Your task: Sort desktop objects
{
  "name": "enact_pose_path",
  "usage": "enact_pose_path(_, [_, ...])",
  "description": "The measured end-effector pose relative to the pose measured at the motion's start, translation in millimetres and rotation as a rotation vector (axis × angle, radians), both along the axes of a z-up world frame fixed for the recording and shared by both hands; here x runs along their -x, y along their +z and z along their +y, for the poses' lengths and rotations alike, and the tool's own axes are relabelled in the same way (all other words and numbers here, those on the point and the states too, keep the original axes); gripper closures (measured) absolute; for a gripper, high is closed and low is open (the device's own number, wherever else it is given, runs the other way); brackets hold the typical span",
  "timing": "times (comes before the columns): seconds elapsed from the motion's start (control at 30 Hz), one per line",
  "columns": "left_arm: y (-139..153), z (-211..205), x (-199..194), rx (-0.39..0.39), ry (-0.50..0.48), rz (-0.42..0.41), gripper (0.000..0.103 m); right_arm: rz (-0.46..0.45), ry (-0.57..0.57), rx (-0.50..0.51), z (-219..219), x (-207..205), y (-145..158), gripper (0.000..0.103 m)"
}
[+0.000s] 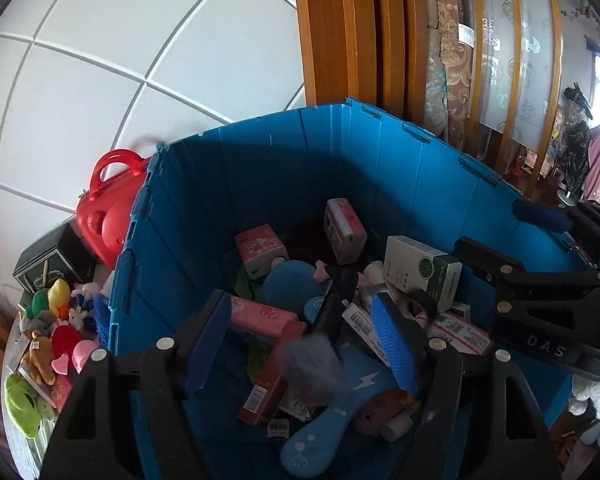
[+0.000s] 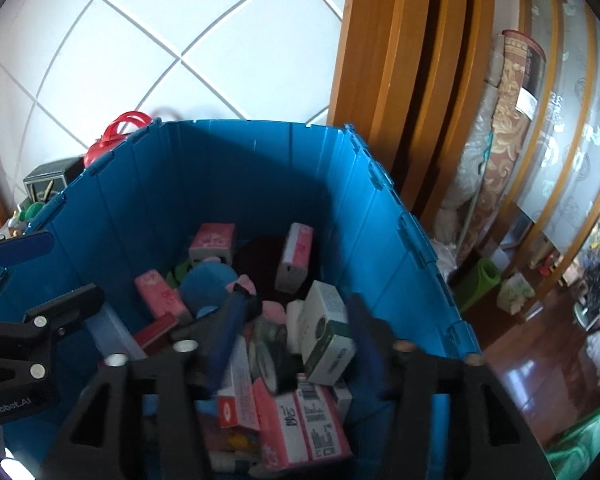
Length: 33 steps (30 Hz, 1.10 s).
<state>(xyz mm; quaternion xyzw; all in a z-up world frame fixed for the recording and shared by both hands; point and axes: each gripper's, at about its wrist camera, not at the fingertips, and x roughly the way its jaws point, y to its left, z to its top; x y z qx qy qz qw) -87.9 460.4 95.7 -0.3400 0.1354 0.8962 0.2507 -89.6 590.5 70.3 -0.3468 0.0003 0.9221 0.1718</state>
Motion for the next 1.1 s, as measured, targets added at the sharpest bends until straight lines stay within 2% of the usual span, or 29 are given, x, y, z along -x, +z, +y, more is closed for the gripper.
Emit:
enact_pose_path(0.13, [0, -6, 1, -0.012, 0.020, 0.003, 0.031, 0.002, -0.007, -0.024, -3, 0, 1, 0.018])
enact_pose_path(0.2, [1, -8, -1, -0.019, 0.028, 0.014, 0.031, 0.004, -0.004, -0.023, -3, 0, 1, 0.009])
enact_pose_path(0.3, [-1, -7, -1, -0.014, 0.040, 0.015, 0.031, 0.018, -0.007, -0.020, -3, -2, 3, 0.003])
enact_pose_path(0.57, [-1, -9, -1, -0.014, 0.071, 0.033, 0.031, 0.051, -0.005, 0.002, 0, -6, 5, 0.001])
enact_pose_path(0.8, [6, -12, -12, -0.023, 0.105, 0.126, 0.031, 0.079, -0.007, 0.030, 4, -9, 7, 0.000])
enact_pose_path(0.9, [6, -11, -11, -0.016, 0.109, 0.128, 0.031, 0.081, 0.004, 0.030, 3, -10, 7, 0.000])
enact_pose_path(1.1, [9, -18, -10, -0.055, 0.114, 0.111, 0.031, 0.093, 0.003, 0.027, 3, -11, 7, 0.000])
